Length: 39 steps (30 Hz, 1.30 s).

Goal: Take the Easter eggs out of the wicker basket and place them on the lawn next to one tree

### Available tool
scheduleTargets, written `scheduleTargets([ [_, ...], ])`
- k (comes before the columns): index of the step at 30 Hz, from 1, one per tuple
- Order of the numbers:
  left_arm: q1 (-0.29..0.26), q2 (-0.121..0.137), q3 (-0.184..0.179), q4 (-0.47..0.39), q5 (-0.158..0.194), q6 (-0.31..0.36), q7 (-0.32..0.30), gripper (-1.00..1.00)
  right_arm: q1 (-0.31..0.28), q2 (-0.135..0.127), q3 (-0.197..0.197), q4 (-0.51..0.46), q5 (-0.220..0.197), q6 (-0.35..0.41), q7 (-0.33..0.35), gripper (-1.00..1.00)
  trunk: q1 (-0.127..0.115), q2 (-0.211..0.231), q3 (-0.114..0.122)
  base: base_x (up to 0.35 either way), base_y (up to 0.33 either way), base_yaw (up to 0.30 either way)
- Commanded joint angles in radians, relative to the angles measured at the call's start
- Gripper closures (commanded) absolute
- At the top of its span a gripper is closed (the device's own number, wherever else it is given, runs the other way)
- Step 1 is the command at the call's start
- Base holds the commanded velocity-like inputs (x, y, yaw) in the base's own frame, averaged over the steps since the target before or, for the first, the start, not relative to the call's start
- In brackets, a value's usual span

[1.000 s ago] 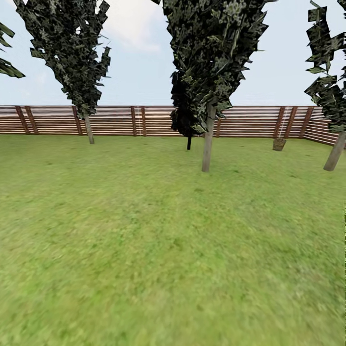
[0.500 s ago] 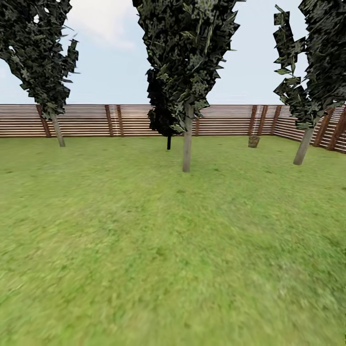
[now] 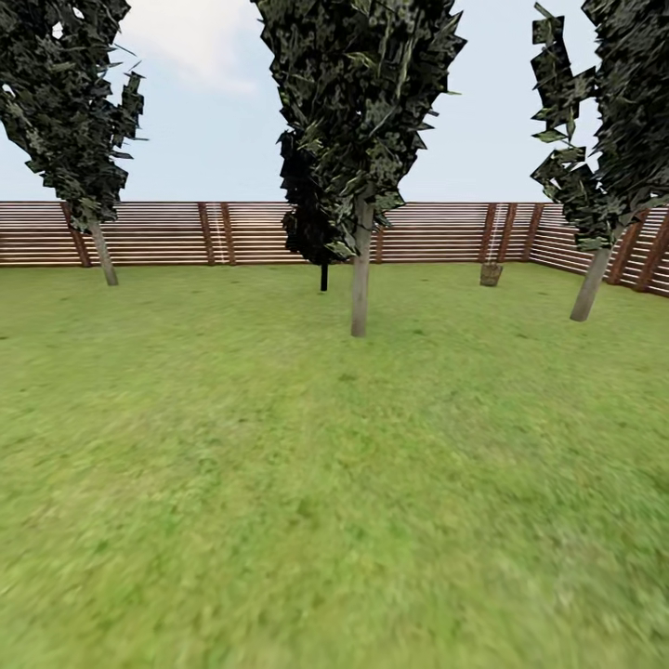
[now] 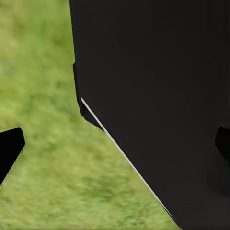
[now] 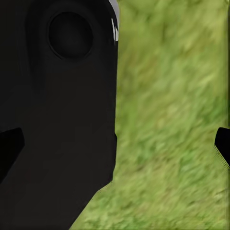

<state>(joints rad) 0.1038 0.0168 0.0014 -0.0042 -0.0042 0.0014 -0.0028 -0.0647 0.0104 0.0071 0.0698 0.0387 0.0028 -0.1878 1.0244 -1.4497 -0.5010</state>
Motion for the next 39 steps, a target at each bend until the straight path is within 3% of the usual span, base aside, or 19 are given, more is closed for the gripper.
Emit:
scheduleTargets([
  [1,0.0,0.0,0.0,0.0,0.0,0.0,0.0,-1.0,-0.001,0.0,0.001,0.002,0.004,0.0,-0.004,-1.0,0.001,0.0,-0.001,0.335,0.0,0.0],
  [18,0.0,0.0,0.0,0.0,0.0,0.0,0.0,-1.0,-0.001,-0.001,-0.001,0.002,0.004,0.0,-0.004,-1.0,0.001,0.0,-0.001,0.335,0.0,0.0],
  [26,0.0,0.0,0.0,0.0,0.0,0.0,0.0,-1.0,-0.001,0.0,0.0,0.002,0.004,-0.001,-0.004,-1.0,0.001,0.0,-0.004,0.335,0.0,-0.187],
  [39,0.0,0.0,0.0,0.0,0.0,0.0,0.0,-1.0,-0.001,0.0,0.001,0.002,0.004,0.0,-0.004,-1.0,0.001,0.0,-0.005,0.335,0.0,-0.015],
])
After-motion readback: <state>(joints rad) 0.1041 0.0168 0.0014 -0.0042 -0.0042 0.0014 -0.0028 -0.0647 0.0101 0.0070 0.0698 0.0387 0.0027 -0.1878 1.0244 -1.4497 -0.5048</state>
